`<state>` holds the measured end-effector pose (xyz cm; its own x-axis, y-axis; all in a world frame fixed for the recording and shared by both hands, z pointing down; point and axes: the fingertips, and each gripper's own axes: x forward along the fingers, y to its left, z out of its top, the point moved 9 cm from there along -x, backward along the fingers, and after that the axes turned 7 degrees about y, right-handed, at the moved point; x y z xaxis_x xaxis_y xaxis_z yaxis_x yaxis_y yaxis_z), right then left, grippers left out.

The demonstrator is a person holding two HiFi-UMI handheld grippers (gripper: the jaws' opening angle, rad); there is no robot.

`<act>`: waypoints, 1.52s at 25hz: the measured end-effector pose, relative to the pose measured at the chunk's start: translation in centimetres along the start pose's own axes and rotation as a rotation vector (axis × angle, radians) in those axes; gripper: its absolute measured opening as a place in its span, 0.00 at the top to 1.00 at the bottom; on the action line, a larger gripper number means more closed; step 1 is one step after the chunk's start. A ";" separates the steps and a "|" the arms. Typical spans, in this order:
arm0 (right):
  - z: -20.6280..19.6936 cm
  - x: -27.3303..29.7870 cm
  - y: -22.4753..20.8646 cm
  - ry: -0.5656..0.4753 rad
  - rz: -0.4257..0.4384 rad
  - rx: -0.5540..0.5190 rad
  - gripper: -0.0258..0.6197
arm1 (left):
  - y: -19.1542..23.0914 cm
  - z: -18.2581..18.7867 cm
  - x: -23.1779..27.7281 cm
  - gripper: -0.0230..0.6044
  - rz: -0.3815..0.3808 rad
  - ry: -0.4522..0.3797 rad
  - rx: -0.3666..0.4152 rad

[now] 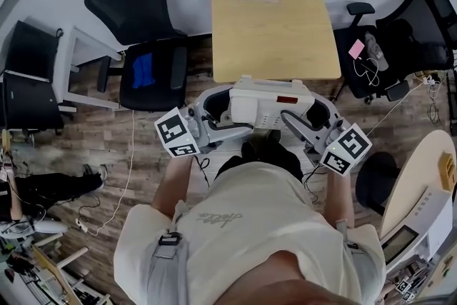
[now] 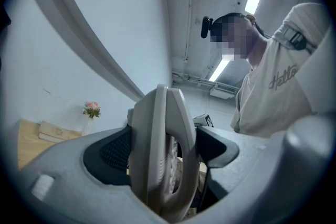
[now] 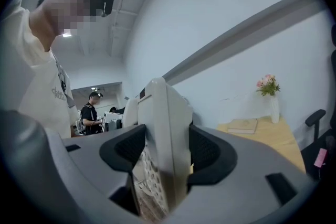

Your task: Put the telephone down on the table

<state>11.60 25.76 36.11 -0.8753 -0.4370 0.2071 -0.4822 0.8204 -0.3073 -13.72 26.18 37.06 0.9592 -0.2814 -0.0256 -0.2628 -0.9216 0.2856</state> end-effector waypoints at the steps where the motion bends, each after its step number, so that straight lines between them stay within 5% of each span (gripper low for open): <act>1: 0.3 -0.1 -0.4 -0.008 0.002 0.000 0.58 | 0.1 0.4 0.4 0.34 0.003 0.003 0.005; 22: 3.7 -3.6 -7.4 -0.100 0.056 -0.081 0.58 | 1.9 3.7 7.8 0.34 0.037 0.010 0.125; 38: 5.0 -0.6 -11.9 -0.071 0.108 -0.089 0.58 | 5.7 3.3 8.6 0.34 0.116 -0.015 0.081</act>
<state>17.68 14.43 34.95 -0.9236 -0.3672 0.1101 -0.3832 0.8920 -0.2396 -7.35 17.65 35.26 0.9206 -0.3904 -0.0114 -0.3795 -0.9012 0.2094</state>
